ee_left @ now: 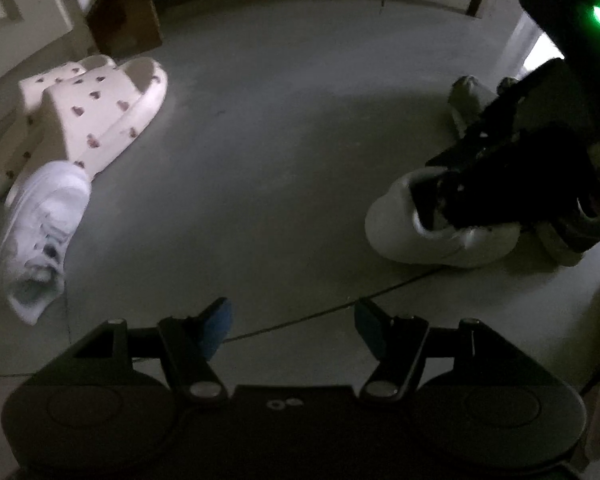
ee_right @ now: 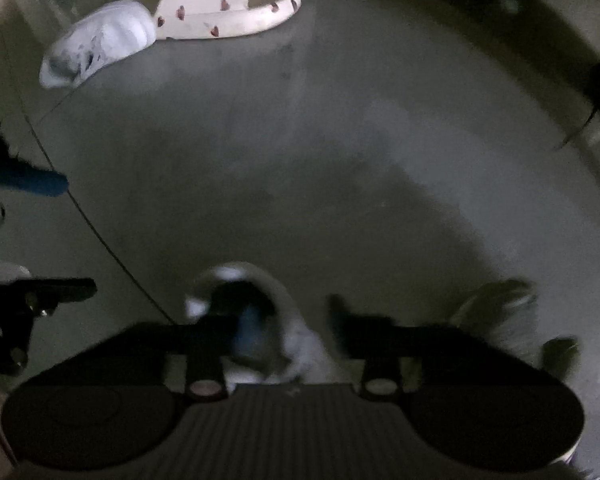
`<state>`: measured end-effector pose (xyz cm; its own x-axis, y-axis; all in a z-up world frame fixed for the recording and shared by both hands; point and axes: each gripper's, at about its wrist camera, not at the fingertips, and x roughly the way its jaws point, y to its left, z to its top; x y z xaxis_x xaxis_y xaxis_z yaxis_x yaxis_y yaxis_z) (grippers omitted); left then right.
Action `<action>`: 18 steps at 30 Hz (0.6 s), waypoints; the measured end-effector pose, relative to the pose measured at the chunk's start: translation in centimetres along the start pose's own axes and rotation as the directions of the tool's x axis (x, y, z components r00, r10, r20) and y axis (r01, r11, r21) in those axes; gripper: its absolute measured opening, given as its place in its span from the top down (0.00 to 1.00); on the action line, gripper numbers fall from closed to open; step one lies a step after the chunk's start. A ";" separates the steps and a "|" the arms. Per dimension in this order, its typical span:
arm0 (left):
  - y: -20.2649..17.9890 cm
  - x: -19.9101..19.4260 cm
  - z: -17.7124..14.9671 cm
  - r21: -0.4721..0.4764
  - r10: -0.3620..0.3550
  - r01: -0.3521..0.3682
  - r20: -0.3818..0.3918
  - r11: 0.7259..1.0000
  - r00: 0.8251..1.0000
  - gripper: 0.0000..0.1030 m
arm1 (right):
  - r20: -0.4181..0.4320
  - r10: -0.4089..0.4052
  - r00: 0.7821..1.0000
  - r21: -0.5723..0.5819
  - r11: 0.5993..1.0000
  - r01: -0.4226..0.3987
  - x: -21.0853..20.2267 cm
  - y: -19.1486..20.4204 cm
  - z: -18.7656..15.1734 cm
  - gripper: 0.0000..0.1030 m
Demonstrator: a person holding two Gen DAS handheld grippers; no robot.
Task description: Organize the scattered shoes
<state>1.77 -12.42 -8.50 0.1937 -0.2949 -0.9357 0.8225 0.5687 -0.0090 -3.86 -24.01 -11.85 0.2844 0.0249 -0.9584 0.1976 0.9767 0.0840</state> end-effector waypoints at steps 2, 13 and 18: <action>0.4 -0.3 -0.1 -0.015 0.005 -0.005 0.005 1.000 1.000 0.34 | 0.004 0.025 1.000 0.132 0.991 -0.025 -0.3 -1.6 0.0 0.74; 2.3 -1.3 0.3 -0.138 0.073 -0.069 0.029 0.988 0.997 0.34 | 0.001 0.017 1.000 0.619 0.785 -0.014 -0.9 -8.1 -0.7 0.76; 2.5 -1.6 0.1 -0.139 0.076 -0.071 0.028 0.988 0.997 0.34 | 0.008 0.047 0.999 0.674 0.738 -0.040 -0.7 -7.9 -0.3 0.76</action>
<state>3.60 -10.63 -7.00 0.2706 -0.2724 -0.9233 0.7242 0.6896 0.0088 -5.92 -31.68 -11.96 0.3009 0.0686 -0.9512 0.7667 0.5758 0.2840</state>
